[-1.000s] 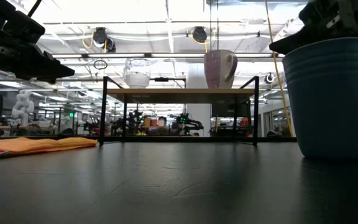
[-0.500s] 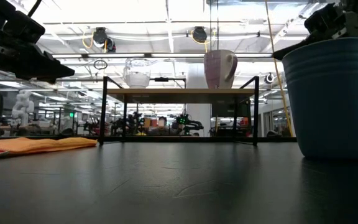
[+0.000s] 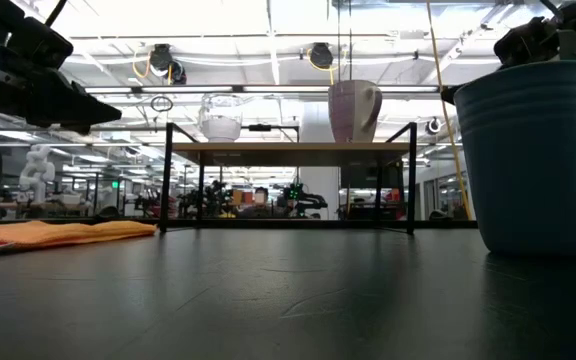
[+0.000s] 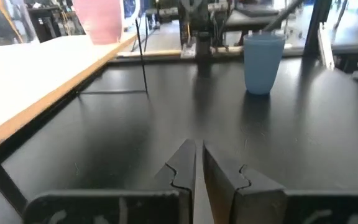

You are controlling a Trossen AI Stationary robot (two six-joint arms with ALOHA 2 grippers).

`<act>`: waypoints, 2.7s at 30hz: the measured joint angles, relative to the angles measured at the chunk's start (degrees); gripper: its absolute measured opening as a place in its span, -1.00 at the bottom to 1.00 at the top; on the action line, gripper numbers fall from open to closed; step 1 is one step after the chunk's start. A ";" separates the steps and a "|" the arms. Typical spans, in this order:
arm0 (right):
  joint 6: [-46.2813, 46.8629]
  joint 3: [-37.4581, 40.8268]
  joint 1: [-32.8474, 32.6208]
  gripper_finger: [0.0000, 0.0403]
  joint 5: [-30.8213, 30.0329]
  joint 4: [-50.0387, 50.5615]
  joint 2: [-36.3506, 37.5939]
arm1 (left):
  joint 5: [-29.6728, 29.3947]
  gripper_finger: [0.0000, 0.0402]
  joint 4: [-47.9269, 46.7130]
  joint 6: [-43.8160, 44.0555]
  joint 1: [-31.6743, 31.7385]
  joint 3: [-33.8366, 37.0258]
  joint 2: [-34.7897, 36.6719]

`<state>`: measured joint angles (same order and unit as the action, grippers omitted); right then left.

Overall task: Stack small to large cups/mugs on shelf
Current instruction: Put the purple mug on the shelf

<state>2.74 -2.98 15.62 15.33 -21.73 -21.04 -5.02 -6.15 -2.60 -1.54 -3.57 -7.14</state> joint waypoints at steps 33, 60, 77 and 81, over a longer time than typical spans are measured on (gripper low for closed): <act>1.14 0.26 0.00 -1.00 1.31 0.61 -0.02 | 4.14 -0.84 38.91 -10.20 0.03 -9.27 -33.51; 1.14 0.31 0.00 -1.00 1.44 1.02 -0.03 | 9.60 -0.84 47.84 -9.54 7.95 -31.06 -63.87; 2.19 0.31 0.00 -1.00 1.46 3.15 -0.02 | 21.63 -0.84 43.87 -8.49 13.21 -45.62 -76.28; 2.19 0.31 0.01 -1.00 1.46 3.18 -0.02 | 21.75 -0.84 44.20 -7.15 14.54 -45.64 -76.26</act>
<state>4.93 -2.68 15.63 16.80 -18.55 -21.06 16.73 38.04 -9.76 12.99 -49.21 -83.40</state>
